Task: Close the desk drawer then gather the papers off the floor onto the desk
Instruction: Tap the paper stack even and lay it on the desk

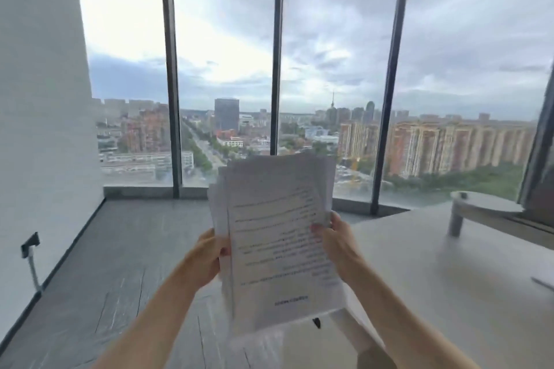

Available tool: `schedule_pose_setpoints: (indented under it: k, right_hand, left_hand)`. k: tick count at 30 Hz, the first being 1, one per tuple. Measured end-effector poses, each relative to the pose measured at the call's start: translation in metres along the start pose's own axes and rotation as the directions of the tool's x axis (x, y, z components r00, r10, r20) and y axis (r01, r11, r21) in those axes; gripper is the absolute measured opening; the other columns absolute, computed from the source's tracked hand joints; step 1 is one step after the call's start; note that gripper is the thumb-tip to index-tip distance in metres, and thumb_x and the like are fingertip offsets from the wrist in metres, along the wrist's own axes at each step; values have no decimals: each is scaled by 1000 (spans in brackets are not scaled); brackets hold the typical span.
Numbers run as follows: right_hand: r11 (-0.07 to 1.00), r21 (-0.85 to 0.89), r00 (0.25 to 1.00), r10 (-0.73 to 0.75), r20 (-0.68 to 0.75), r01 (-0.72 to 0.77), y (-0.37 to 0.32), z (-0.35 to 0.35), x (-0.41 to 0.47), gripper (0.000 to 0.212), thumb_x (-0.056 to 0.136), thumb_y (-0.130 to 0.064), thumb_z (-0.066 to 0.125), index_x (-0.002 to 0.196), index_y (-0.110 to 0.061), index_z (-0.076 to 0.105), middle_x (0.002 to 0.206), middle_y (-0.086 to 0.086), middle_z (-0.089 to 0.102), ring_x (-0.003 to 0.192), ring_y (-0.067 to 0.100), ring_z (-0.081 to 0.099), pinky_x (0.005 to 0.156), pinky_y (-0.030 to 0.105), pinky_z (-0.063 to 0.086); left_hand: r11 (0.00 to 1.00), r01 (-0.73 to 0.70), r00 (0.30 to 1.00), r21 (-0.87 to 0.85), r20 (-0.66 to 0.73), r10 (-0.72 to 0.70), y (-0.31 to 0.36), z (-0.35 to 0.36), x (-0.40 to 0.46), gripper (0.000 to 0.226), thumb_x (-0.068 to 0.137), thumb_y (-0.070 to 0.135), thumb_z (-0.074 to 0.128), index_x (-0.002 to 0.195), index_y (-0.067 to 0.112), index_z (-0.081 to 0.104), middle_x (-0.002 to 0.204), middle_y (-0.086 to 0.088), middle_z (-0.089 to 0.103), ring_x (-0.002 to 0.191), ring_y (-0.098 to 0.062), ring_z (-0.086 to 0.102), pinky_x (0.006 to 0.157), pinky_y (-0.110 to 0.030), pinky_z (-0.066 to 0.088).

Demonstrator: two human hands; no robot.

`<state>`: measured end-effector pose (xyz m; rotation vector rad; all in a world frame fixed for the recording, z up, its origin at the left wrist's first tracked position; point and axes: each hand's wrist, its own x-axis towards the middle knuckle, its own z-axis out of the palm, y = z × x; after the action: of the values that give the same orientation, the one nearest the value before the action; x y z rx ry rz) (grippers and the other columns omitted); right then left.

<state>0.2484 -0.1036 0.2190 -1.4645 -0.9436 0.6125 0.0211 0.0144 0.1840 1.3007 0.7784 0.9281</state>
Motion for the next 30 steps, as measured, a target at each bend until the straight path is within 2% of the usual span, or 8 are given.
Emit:
schedule_pose_setpoints:
  k: [3,8,11,13,16,20,26,30]
  right_hand:
    - [997,-10,992,-77,-101,77,-45,-63,-45,23,89,-5,59,97,-25,65,94,2,74,83,21,71,74,37,59]
    - [987,-75,936,-158,-314,142,-98,-171,-118,27,89,-7,56,110,-22,63,101,4,75,91,28,73,85,51,60]
    - [978,-137,854,-207,-478,160,-113,-233,-154,23,85,-8,57,103,-21,65,97,6,76,87,29,74,83,54,60]
    - [971,-179,782,-233,-579,157,-119,-269,-176,22,84,-7,57,100,-18,66,95,7,76,86,29,73,80,53,61]
    - [964,-234,667,-258,-698,128,-120,-312,-207,22,85,-8,56,98,-21,68,92,4,75,86,26,72,78,48,60]
    - [967,-239,560,-246,-791,87,-103,-358,-233,19,87,-11,56,98,-24,66,93,3,74,86,22,70,78,45,59]
    - [975,-220,478,-207,-854,30,-67,-420,-253,14,88,-4,61,98,-10,68,78,-10,64,72,10,67,55,19,50]
    - [992,-125,443,-103,-891,-20,-27,-457,-251,17,86,-3,64,98,-15,68,87,-4,72,83,20,72,68,31,57]
  left_hand:
    - [994,-92,983,-65,151,101,43,53,-27,56,76,-27,39,117,0,65,113,-25,71,105,-42,68,88,-54,57]
    - [970,-135,900,-202,385,206,91,158,-60,58,77,-32,37,120,-1,62,114,-23,71,105,-40,68,80,-46,62]
    - [981,-106,850,-164,497,175,109,229,-76,47,81,-24,42,117,-2,63,100,-20,76,86,-36,75,70,-46,62]
    - [981,-85,852,-173,498,162,117,277,-85,35,75,-10,53,109,-7,61,81,-20,75,64,-33,72,62,-41,60]
    - [969,-23,813,-246,560,161,120,348,-100,44,71,5,67,113,-5,65,102,-25,73,86,-39,70,87,-57,55]
    - [974,-89,788,-209,583,198,103,426,-124,35,79,6,76,113,3,68,104,-17,76,96,-36,72,92,-52,56]
    - [983,-33,790,-180,598,136,57,512,-126,23,76,-1,76,94,11,72,98,-15,74,88,-32,70,89,-47,56]
    - [990,0,776,-140,624,88,19,554,-123,22,76,-2,76,83,17,69,89,-7,73,83,-29,68,85,-42,55]
